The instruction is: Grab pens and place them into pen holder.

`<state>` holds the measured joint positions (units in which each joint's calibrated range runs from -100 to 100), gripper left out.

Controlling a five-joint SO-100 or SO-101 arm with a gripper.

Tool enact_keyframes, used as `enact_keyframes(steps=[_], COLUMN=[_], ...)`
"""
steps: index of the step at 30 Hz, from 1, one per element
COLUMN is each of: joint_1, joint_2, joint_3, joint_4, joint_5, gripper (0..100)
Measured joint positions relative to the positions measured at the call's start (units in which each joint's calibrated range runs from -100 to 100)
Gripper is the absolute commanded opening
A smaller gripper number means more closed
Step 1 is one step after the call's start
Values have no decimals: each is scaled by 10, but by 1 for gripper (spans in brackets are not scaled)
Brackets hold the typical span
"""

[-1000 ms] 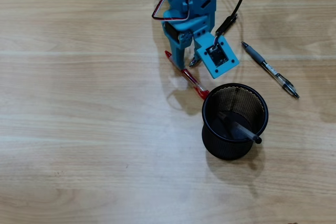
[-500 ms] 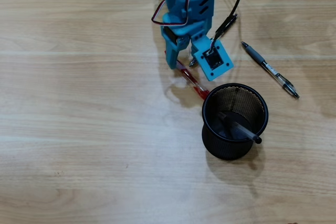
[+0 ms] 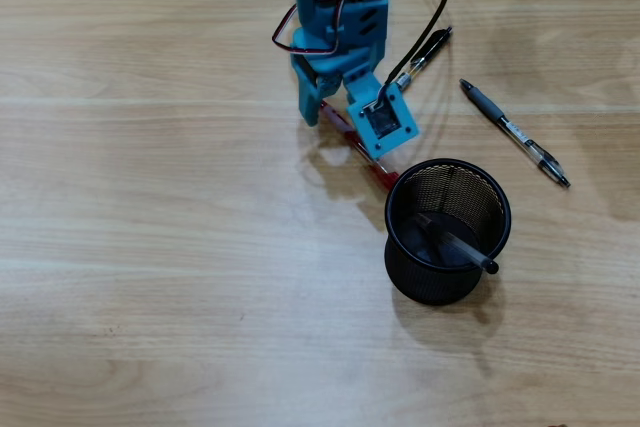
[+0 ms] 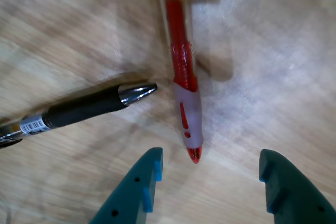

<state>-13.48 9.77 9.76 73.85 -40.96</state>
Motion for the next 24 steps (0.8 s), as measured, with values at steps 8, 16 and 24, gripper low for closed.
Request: enact_keyframes(steps=[8,16,24], joint_1=[6,7,11], joint_2=[19,51,58], joint_3=[36,66,67], joint_4=[-39,-97,-101], joint_5=[10,17,21], gripper=[22,21,8])
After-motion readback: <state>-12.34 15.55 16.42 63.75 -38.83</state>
